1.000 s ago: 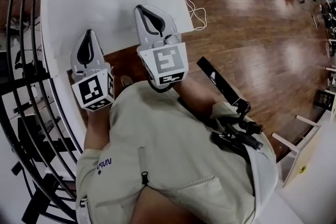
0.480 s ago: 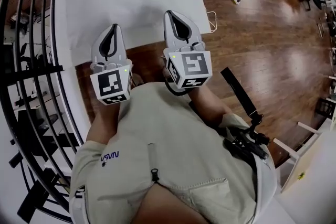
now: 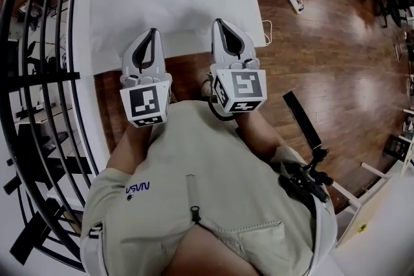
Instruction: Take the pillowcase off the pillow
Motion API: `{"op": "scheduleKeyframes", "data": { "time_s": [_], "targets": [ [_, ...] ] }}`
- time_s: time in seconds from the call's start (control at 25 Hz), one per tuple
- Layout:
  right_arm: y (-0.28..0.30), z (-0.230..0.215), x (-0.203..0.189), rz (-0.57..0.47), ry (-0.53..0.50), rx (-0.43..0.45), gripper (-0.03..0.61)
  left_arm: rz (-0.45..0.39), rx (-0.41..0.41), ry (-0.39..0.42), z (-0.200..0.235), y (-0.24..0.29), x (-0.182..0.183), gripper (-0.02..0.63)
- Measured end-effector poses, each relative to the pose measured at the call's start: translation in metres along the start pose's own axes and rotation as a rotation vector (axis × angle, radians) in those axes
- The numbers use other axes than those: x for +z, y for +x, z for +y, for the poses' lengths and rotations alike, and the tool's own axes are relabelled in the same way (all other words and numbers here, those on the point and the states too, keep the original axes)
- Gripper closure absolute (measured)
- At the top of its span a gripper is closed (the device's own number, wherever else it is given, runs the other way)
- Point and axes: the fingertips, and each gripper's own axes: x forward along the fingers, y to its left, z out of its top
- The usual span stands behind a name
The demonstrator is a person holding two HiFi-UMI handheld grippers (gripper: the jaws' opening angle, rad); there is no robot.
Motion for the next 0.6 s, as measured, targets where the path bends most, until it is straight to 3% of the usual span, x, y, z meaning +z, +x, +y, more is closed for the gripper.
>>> {"op": "scheduleKeyframes", "data": {
  "time_s": [0.6],
  "targets": [
    [0.003,0.0,-0.005,0.01,-0.031,0.014,0.577,-0.015,0.075,-0.076,0.02,-0.013,-0.003,0.607]
  ]
}}
